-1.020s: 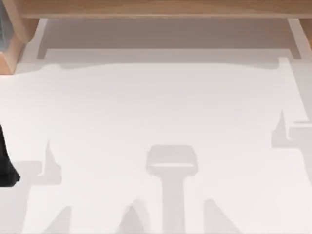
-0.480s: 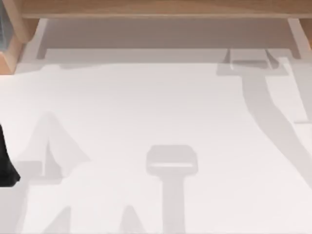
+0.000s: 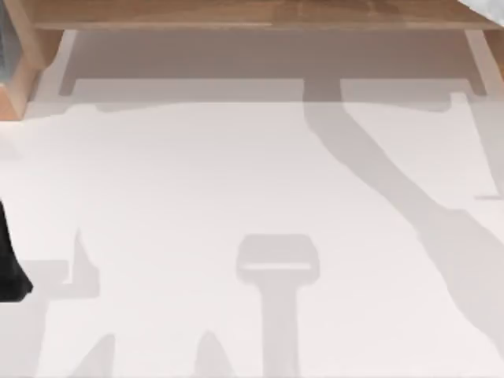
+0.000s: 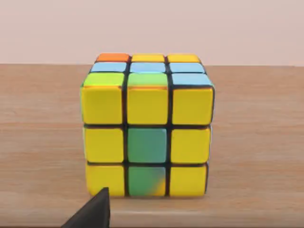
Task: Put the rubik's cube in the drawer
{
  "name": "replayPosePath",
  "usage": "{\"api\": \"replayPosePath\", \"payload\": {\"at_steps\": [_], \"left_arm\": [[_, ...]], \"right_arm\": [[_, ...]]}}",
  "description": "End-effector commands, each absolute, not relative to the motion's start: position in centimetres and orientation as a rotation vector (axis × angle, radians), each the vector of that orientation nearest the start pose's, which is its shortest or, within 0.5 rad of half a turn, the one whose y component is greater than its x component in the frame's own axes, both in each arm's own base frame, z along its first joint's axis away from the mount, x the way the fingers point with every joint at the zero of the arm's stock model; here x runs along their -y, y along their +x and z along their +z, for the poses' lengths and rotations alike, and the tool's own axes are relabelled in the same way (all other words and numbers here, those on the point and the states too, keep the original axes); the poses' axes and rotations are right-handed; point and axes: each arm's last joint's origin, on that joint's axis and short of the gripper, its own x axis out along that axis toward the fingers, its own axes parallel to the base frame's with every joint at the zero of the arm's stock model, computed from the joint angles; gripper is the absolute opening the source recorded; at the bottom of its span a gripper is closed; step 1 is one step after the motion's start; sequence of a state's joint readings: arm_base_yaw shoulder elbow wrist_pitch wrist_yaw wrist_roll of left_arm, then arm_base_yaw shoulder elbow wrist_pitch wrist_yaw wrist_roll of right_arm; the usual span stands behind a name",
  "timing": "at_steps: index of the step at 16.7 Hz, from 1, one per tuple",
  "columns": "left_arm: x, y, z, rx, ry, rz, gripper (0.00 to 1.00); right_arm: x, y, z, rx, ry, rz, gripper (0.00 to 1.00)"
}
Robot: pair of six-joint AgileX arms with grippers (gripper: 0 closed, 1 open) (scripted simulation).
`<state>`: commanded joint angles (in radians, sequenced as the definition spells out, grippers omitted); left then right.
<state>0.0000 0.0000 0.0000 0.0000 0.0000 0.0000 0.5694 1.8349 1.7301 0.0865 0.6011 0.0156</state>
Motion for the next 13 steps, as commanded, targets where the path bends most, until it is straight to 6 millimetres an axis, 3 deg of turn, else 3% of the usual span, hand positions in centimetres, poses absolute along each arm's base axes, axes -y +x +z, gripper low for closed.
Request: {"api": "replayPosePath", "payload": {"at_steps": [4, 13], "left_arm": [[0.1, 10.6, 16.0, 0.0, 0.0, 0.0, 1.0], [0.1, 10.6, 16.0, 0.0, 0.0, 0.0, 1.0]], "right_arm": [[-25.6, 39.0, 37.8, 0.0, 0.0, -0.01, 1.0], [-25.5, 40.0, 38.2, 0.0, 0.002, -0.009, 1.0]]}}
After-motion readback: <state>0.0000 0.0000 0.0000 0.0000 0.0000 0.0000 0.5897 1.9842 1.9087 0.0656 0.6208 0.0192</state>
